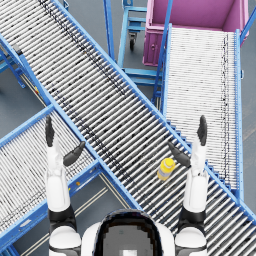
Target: Pick up the oil and place it on the left assembly line, put the cola on the right, and keep Sprite still
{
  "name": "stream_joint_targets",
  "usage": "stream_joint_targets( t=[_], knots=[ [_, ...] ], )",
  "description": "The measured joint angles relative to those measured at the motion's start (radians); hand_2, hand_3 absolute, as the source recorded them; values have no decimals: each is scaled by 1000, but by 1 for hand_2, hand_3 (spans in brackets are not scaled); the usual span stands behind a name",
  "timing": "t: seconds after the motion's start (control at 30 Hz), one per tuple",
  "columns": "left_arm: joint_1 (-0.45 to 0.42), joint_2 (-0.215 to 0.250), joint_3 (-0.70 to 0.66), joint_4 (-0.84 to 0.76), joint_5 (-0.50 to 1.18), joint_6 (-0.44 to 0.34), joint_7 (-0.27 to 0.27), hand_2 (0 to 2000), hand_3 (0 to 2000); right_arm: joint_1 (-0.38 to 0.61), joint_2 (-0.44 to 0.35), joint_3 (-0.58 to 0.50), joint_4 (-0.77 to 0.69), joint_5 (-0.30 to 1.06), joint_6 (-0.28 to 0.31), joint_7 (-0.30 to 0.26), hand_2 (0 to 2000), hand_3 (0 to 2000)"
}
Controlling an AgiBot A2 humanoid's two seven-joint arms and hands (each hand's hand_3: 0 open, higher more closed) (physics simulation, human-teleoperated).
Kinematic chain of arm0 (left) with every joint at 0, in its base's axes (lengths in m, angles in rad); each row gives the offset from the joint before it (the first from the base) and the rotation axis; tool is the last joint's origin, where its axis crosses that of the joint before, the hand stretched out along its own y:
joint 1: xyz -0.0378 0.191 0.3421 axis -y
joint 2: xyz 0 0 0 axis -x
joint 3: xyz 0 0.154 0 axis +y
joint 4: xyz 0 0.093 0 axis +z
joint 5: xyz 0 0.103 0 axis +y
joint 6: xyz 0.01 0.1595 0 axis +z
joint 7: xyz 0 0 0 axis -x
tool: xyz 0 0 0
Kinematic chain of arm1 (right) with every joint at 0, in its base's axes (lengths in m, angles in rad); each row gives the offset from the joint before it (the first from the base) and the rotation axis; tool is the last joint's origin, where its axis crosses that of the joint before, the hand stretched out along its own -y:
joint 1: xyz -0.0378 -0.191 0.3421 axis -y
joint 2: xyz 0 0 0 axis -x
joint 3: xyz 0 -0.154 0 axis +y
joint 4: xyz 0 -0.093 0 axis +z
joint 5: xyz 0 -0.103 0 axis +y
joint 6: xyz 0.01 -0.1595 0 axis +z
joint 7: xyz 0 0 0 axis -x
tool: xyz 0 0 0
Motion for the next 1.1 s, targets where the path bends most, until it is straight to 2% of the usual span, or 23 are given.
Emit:
stream_joint_targets(
  t=[0.33, 0.63, 0.97, 1.1],
  knots=[
    [7, 2, 6, 1, 0, 0, 0, 0, 0, 16, -2, -7, -2, 0, 0, 0, 0, 0],
    [-7, 8, 12, -4, 0, 0, 0, 0, 0, -37, -15, 0, 26, 0, 0, 0, 0, 0],
    [-15, 15, 24, -13, 0, 0, 0, 0, 0, -219, -17, 93, 77, 0, 0, 0, 0, 0],
    [-15, 18, 31, -22, 0, 0, 0, 0, 0, -284, -8, 141, 41, 0, 0, 0, 0, 0]
  ],
)
